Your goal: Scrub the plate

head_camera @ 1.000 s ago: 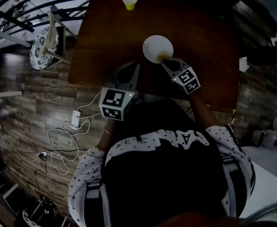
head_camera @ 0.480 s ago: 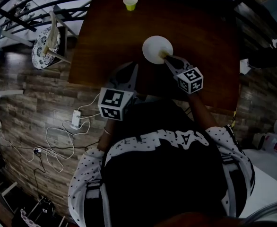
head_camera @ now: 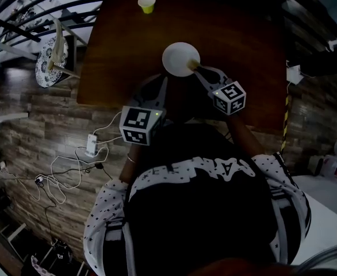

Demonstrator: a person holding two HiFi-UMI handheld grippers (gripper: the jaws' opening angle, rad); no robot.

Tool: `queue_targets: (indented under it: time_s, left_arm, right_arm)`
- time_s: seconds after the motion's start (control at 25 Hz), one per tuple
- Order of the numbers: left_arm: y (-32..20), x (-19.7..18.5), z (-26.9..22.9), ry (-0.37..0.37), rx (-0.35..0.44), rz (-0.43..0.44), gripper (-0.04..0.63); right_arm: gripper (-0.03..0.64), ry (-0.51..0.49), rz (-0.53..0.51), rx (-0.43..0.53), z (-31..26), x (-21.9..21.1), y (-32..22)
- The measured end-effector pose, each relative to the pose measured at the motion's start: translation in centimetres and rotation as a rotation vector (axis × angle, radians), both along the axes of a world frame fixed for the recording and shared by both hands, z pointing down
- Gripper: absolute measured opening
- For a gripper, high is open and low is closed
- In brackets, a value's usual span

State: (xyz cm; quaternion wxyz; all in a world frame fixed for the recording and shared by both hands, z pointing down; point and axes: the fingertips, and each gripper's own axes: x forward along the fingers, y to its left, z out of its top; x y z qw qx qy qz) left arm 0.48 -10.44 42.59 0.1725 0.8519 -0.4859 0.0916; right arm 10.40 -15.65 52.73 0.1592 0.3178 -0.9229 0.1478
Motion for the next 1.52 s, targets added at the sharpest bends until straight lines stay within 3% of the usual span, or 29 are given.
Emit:
queue_targets:
  time_s: [0.24, 0.8, 1.52]
  left_arm:
    - [0.2, 2.7, 0.1, -0.001, -0.016, 0.014, 0.015]
    - [0.2, 1.2, -0.5, -0.018, -0.003, -0.06, 0.015]
    - [-0.2, 1.4, -0.9, -0.03, 0.002, -0.053, 0.015]
  right_arm:
    - [0.049, -0.04, -0.007, 0.013, -1.2, 2.4, 0.4]
    - [0.049, -0.14, -0.046, 0.072, -5.4, 0.4, 0.3]
    - [0.049, -0.18, -0.064, 0.127, -9.0, 0.1, 0.3]
